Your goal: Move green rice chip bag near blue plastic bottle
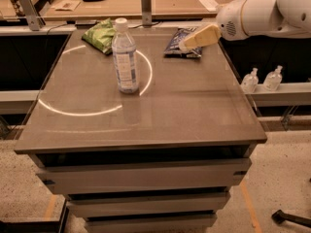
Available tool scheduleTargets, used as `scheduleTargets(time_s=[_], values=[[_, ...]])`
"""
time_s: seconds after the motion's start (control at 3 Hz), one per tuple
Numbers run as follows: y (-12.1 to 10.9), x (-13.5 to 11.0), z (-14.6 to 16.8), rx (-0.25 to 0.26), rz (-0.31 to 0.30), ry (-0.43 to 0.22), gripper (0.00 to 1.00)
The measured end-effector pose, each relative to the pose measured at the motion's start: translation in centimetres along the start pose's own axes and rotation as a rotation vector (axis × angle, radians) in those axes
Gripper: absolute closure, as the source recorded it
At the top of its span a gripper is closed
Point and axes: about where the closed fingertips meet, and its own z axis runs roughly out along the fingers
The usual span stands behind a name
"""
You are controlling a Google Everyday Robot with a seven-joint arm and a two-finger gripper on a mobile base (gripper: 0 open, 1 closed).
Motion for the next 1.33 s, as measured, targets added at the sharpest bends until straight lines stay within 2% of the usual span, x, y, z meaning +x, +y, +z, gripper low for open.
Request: scheduleTargets(time_s=[0.33, 0.67, 1.33], values=[[0.0, 0.0, 0.0, 0.0, 0.0, 0.0, 0.0], [0.4, -0.2, 1.3, -0.044, 0.025, -0.022, 0.0], [2.0, -1.5, 6.8, -0.112, -0.004, -0.013, 0.0]])
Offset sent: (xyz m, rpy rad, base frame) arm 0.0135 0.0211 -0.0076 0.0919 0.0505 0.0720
